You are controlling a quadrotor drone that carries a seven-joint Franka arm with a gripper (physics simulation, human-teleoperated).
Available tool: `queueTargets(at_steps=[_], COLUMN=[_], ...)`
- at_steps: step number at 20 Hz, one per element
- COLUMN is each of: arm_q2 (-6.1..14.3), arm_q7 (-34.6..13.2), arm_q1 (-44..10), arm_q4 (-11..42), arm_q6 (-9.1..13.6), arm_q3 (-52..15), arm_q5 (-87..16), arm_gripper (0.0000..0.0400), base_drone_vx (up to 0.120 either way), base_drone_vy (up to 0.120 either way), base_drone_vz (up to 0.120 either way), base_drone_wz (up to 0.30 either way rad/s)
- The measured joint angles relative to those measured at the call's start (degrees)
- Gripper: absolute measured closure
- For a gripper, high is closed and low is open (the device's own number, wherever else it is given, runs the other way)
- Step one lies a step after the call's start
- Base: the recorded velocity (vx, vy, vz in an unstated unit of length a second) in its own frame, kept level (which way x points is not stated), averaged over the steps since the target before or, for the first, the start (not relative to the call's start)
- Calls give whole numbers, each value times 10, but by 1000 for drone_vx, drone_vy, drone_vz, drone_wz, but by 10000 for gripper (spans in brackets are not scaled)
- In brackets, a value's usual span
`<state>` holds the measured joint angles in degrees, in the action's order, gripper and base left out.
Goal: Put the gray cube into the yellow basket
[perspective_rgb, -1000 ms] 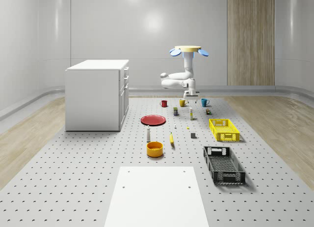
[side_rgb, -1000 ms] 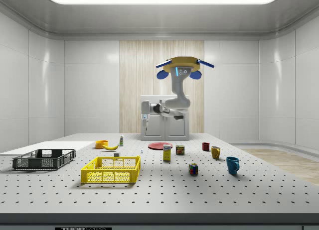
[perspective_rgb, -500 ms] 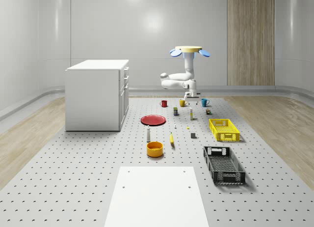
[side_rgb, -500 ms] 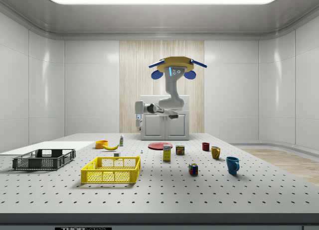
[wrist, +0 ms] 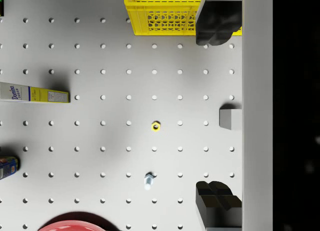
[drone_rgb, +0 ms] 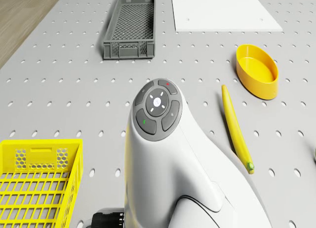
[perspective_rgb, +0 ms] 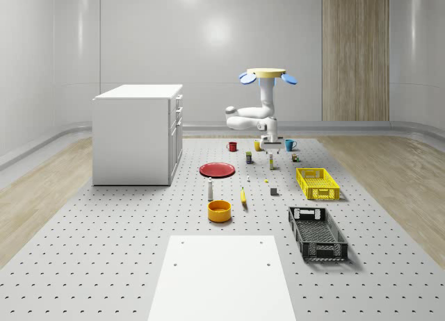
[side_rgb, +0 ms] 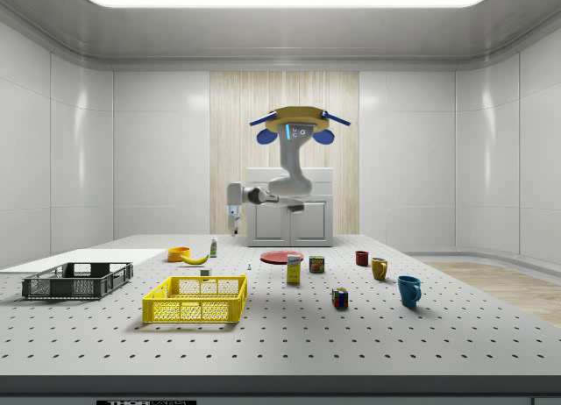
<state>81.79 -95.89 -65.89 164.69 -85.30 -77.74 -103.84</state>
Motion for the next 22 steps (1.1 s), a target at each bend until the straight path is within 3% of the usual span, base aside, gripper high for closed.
queueTargets(at_steps=[9,11,22], arm_q2=[12,14,26], arm_q7=[-2,-3,-5], arm_q1=[-3,-3,-6], arm_q4=[-1,-1,-1], arm_q6=[-11,-13,-24], arm_q3=[-2,-2,-4], arm_q5=[5,6,11], arm_gripper=[0,0,0], base_drone_vx=[120,120,109], base_drone_vy=[0,-100,-7], base_drone_vz=[-120,-120,-15], base_drone_wz=[0,0,0])
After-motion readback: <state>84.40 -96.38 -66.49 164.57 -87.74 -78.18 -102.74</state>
